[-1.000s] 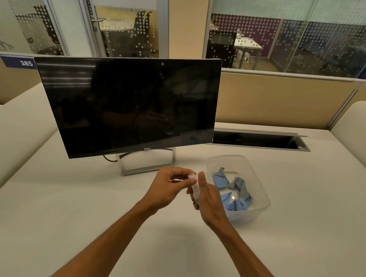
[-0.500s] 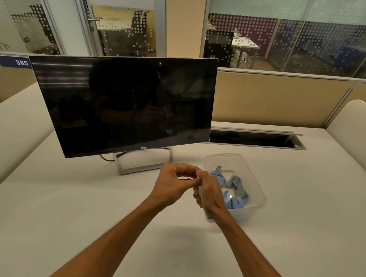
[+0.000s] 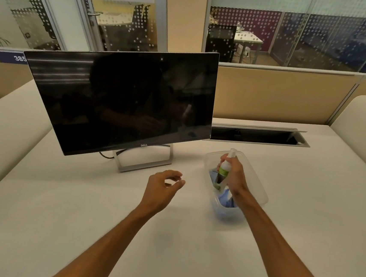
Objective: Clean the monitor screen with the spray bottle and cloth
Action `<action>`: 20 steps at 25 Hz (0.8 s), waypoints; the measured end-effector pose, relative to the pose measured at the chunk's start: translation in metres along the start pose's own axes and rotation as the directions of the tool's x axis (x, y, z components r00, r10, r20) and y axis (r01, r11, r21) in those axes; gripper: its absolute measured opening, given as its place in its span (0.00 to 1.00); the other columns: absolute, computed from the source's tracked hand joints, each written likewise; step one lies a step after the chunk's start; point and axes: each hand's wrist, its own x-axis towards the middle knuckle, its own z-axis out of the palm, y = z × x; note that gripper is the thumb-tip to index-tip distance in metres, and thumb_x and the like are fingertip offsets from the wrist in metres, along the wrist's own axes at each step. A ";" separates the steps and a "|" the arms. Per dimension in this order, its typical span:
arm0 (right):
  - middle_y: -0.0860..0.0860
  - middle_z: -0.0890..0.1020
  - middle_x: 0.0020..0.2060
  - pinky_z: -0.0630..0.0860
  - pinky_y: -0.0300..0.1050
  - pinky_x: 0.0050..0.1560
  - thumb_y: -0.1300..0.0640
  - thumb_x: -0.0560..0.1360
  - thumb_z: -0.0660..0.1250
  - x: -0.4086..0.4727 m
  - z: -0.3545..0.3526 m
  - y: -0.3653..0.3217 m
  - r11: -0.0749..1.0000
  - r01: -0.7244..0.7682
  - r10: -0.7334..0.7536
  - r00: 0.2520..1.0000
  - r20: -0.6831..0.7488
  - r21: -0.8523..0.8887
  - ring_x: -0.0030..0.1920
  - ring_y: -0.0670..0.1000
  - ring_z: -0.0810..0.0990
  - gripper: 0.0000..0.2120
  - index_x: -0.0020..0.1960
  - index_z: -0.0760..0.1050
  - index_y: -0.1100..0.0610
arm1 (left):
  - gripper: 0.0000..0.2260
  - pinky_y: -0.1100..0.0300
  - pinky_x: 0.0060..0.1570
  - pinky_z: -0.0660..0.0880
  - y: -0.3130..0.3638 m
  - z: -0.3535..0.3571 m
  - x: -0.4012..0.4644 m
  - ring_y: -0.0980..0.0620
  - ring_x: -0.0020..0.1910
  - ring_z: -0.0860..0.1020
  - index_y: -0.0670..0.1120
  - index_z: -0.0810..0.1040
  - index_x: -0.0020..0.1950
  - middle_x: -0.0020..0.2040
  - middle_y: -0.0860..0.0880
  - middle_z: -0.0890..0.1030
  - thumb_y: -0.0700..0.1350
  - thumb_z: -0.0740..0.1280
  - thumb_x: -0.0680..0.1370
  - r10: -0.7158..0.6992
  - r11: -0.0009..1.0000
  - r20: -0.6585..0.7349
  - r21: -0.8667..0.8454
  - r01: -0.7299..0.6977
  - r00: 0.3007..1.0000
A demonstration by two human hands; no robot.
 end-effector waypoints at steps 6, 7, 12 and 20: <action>0.54 0.77 0.51 0.77 0.53 0.56 0.46 0.80 0.57 0.033 -0.019 -0.008 0.960 0.192 -0.206 0.977 -0.049 -0.206 0.50 0.52 0.77 0.15 0.59 0.68 0.56 | 0.25 0.54 0.73 0.58 -0.061 0.002 -0.009 0.51 0.75 0.60 0.52 0.65 0.73 0.75 0.51 0.64 0.58 0.61 0.77 -0.062 0.841 0.182 0.539 -0.047 0.981; 0.54 0.78 0.52 0.77 0.50 0.54 0.46 0.79 0.60 0.038 -0.021 -0.006 0.947 0.213 -0.236 0.969 -0.070 -0.241 0.50 0.52 0.77 0.17 0.60 0.69 0.57 | 0.28 0.54 0.74 0.53 -0.068 0.002 -0.009 0.50 0.77 0.55 0.52 0.61 0.75 0.77 0.51 0.59 0.61 0.59 0.78 -0.067 0.798 0.213 0.598 -0.076 0.975; 0.54 0.81 0.51 0.72 0.45 0.44 0.43 0.73 0.68 0.061 -0.026 0.001 0.814 0.273 -0.376 0.920 -0.108 -0.512 0.48 0.52 0.77 0.21 0.56 0.77 0.58 | 0.48 0.52 0.74 0.41 -0.090 0.004 -0.009 0.49 0.78 0.46 0.52 0.50 0.78 0.79 0.50 0.48 0.75 0.32 0.63 -0.087 0.727 0.253 0.677 -0.112 0.964; 0.56 0.83 0.51 0.75 0.58 0.55 0.39 0.71 0.68 0.078 -0.028 0.021 0.710 0.185 -0.352 0.929 -0.116 -0.679 0.52 0.58 0.79 0.24 0.57 0.79 0.56 | 0.50 0.54 0.74 0.42 -0.099 0.004 -0.012 0.50 0.78 0.44 0.51 0.48 0.78 0.79 0.50 0.45 0.76 0.30 0.61 -0.138 0.728 0.266 0.680 -0.085 0.954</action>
